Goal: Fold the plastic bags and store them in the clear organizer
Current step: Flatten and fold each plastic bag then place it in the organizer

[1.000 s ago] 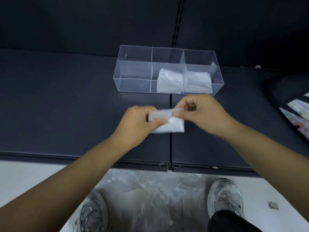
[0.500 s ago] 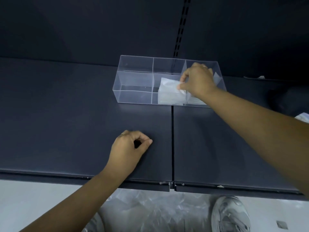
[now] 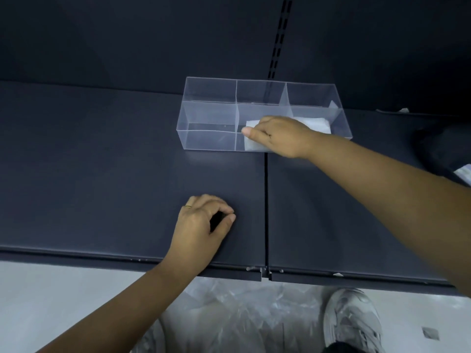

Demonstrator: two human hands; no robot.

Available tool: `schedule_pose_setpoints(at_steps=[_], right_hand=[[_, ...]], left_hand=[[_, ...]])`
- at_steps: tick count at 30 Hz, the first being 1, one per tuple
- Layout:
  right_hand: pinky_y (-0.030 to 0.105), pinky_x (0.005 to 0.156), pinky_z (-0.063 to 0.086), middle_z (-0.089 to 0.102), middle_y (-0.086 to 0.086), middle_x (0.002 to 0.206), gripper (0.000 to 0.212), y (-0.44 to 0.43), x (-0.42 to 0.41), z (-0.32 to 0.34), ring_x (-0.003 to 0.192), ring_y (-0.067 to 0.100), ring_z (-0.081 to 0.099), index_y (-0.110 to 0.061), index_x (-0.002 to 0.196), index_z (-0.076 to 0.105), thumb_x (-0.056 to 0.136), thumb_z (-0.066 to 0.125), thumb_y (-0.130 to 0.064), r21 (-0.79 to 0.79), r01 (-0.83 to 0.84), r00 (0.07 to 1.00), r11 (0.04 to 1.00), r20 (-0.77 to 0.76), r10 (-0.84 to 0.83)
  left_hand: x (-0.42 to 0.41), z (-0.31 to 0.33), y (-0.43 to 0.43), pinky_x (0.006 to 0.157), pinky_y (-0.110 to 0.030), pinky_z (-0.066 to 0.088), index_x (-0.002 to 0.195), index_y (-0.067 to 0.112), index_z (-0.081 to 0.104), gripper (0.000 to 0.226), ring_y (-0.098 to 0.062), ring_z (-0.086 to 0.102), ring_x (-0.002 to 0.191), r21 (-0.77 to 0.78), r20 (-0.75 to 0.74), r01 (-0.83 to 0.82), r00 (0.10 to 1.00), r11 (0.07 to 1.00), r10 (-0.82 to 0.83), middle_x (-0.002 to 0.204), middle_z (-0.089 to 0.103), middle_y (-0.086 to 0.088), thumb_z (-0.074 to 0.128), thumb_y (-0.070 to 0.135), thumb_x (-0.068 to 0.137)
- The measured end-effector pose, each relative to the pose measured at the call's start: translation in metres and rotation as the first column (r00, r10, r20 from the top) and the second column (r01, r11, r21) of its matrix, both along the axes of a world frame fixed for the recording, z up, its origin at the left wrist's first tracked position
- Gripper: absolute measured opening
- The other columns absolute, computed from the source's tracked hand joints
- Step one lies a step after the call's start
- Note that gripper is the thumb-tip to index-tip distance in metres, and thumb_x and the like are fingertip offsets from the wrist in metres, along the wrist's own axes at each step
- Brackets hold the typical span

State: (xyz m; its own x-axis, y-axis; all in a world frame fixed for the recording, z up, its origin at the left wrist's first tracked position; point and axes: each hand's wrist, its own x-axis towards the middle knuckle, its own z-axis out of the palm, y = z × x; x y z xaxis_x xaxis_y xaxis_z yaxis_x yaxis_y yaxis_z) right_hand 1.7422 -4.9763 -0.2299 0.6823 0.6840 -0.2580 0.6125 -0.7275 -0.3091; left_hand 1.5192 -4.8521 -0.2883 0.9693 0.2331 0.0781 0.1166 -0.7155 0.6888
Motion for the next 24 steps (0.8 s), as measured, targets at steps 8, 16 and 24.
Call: schedule_pose_setpoints(at_steps=[8, 16, 24], right_hand=[[0.033, 0.073, 0.045, 0.059, 0.000, 0.091, 0.032, -0.054, -0.133, 0.006, 0.084, 0.017, 0.055, -0.014, 0.093, 0.065, 0.098, 0.043, -0.037, 0.537, -0.240, 0.964, 0.809, 0.233, 0.132], [0.036, 0.087, 0.046, 0.033, 0.000, 0.136, 0.055, -0.135, -0.250, -0.129, 0.109, 0.022, 0.053, -0.020, 0.134, 0.036, 0.086, 0.057, -0.037, -0.238, -0.297, 0.949, 0.925, -0.179, 0.259], [0.030, 0.075, 0.040, 0.051, -0.005, 0.086, 0.018, -0.132, -0.241, -0.119, 0.084, 0.014, 0.051, -0.020, 0.080, 0.051, 0.094, 0.053, -0.032, -0.080, -0.225, 0.929, 0.971, -0.318, 0.189]], left_hand=[[-0.041, -0.013, -0.008, 0.116, -0.034, 0.017, 0.134, 0.015, 0.055, 0.045, -0.021, 0.034, 0.140, 0.243, -0.108, 0.190, 0.980, 0.951, -0.168, 0.147, 0.044, -0.002, 0.053, 0.037, 0.095], [-0.066, -0.019, -0.012, 0.120, -0.037, 0.007, 0.146, 0.018, 0.037, 0.058, -0.015, 0.019, 0.146, 0.416, -0.190, 0.236, 0.967, 0.878, -0.169, 0.155, 0.029, 0.000, 0.023, 0.046, 0.097], [-0.064, -0.013, -0.008, 0.119, -0.031, -0.006, 0.149, 0.024, 0.029, 0.057, -0.005, 0.000, 0.146, 0.293, -0.214, 0.258, 0.956, 0.921, -0.200, 0.159, 0.015, 0.008, 0.031, 0.051, 0.098]])
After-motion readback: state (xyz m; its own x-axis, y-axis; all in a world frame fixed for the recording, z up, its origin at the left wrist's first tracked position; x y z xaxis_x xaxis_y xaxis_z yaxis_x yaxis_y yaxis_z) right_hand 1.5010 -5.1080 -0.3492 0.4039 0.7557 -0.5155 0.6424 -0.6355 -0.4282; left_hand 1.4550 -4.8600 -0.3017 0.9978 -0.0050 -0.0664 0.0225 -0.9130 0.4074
